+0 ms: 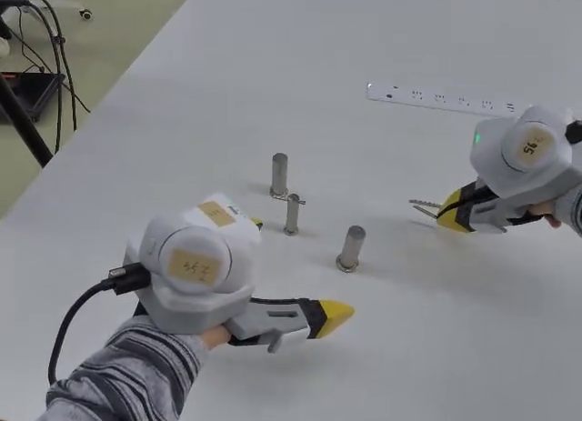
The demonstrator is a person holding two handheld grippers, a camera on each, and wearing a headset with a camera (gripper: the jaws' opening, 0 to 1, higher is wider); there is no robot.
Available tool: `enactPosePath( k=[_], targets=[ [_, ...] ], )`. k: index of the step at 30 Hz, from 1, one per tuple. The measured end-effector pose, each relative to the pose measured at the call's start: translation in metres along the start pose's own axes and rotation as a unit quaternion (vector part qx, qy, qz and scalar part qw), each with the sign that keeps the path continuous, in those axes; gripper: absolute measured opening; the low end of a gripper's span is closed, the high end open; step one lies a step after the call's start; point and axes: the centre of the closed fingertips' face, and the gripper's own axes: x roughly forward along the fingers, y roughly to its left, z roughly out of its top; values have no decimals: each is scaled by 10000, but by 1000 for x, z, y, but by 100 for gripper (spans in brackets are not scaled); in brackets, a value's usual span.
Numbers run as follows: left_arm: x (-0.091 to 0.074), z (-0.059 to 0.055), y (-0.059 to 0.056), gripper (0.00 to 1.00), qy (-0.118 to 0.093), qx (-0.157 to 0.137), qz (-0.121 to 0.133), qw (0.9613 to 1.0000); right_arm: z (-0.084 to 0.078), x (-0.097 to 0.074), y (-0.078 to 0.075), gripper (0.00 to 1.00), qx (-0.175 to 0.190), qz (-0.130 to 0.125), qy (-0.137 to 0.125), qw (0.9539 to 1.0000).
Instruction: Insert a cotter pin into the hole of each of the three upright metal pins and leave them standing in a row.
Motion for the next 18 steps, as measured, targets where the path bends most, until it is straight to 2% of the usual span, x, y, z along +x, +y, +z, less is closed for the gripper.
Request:
enactPosePath(
  k=[12, 18],
  targets=[
    [-9, 6, -8, 69, -85, -323, -119, 9994, 24, -21, 33, 0, -496, -93, -332, 9982],
    [-11, 8, -14, 61, -85, -457, -204, 9987, 36, -24, 56, 0, -711, -12, -491, 9963]
  ],
)
